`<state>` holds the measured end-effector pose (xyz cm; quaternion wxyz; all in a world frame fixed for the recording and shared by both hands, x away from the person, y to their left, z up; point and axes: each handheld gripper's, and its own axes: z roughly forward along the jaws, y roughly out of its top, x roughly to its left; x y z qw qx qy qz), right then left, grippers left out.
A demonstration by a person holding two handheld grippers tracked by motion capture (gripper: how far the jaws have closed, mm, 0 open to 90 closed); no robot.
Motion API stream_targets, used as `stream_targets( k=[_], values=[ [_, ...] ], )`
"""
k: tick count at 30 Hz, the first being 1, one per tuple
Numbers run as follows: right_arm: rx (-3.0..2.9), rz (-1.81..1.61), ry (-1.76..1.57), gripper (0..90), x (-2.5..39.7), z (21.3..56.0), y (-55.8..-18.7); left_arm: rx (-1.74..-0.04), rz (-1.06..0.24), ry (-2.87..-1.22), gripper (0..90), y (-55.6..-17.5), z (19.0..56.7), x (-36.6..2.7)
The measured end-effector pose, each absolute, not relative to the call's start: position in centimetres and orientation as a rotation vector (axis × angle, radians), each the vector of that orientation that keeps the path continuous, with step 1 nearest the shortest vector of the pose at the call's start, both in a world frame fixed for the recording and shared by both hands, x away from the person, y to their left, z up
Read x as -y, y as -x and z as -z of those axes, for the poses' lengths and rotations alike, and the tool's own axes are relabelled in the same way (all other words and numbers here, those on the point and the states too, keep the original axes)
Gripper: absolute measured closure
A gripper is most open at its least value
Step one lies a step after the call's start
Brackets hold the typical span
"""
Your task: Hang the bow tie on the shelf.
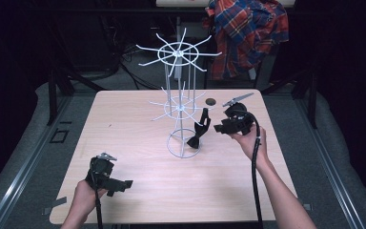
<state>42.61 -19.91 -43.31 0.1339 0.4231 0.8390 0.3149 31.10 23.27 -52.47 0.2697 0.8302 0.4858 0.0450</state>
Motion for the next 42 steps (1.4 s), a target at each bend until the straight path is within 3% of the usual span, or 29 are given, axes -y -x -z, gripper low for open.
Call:
stream_targets(
  k=[17,35,42],
  values=[
    [-2.488,-0.881,-1.195,28.8,20.7,42.2,-39.5,-1.313,-0.119,-2.237,0.6,-31.1,52.5,-23.3],
    [-2.563,-0.816,-1.144,15.2,22.5,42.9,-35.6,-1.321,-0.120,-2.235,0.6,-31.1,52.5,-23.3],
    [-2.592,-0.772,-1.145,14.0,23.4,44.1,-34.6,-1.324,-0.119,-2.232,0.5,-31.1,52.5,-23.3]
  ],
)
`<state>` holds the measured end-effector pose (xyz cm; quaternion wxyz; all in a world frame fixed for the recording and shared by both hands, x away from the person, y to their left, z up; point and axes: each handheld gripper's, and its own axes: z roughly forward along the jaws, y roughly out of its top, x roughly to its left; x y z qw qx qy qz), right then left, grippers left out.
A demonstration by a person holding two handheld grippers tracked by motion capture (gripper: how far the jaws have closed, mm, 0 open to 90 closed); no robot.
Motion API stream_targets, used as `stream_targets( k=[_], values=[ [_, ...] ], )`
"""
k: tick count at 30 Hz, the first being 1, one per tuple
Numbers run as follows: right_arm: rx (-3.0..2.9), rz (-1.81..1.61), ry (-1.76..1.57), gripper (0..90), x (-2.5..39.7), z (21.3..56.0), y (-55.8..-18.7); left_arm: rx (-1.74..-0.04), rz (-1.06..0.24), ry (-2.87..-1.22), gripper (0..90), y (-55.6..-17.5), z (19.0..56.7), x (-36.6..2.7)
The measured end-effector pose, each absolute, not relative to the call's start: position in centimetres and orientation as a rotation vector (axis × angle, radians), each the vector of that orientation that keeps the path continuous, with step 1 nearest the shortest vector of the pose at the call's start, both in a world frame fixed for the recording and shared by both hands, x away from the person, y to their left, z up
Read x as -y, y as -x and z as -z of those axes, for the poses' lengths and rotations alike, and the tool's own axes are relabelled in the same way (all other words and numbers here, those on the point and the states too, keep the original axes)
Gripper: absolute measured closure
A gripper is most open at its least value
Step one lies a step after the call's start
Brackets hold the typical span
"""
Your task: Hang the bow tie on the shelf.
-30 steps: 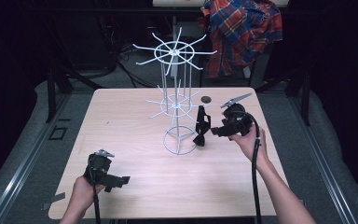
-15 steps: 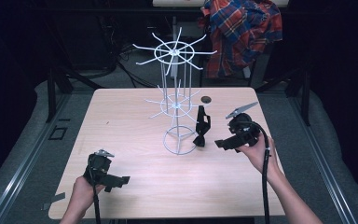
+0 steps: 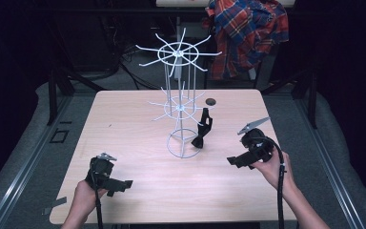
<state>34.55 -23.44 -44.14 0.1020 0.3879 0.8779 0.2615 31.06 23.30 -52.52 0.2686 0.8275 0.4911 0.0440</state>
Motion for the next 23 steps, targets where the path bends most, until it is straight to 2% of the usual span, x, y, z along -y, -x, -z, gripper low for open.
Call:
stream_targets(
  k=[7,14,23],
  values=[
    [-2.633,-0.742,-1.163,11.1,24.4,45.7,-33.3,-1.325,-0.118,-2.232,0.4,-31.1,52.5,-23.3],
    [-2.682,-0.665,-1.210,6.4,25.1,49.1,-32.1,-1.307,-0.112,-2.243,0.4,-31.1,52.5,-23.2],
    [-2.709,-0.407,-1.185,6.1,25.5,51.6,-32.7,-1.307,-0.109,-2.233,0.3,-31.1,52.5,-23.2]
  ],
)
